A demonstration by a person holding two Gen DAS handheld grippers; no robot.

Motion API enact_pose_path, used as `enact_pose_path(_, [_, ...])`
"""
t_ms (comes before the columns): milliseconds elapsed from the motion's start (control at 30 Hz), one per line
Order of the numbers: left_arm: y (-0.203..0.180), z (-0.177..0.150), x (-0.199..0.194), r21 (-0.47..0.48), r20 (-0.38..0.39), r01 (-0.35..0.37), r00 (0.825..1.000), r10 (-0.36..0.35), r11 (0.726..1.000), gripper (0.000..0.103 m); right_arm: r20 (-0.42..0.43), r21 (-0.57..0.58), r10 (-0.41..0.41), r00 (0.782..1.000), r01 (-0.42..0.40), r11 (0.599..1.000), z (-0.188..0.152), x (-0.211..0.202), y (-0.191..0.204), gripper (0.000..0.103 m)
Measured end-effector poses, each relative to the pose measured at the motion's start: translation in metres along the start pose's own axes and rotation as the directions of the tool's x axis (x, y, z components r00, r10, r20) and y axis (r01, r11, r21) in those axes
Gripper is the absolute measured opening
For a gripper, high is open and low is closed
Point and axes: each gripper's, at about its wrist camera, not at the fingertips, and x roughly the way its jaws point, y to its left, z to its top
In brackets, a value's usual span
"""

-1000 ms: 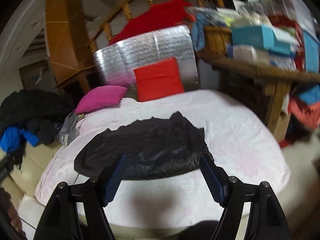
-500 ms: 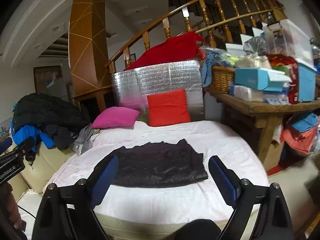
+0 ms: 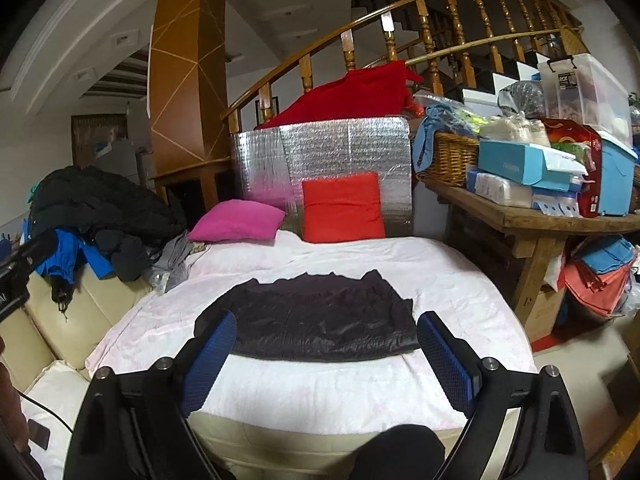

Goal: Fold large clothes

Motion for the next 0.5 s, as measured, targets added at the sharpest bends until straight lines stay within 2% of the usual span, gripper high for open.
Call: enact_pose_path(500, [0.0035,-0.0028,0.0026,-0.004,-0.004,-0.002,1.000,0.002,1.000,0.103,-0.011,0.002,0.002,1.000,-0.002,1.000,0.0000,0.0041,0.0046,0.094])
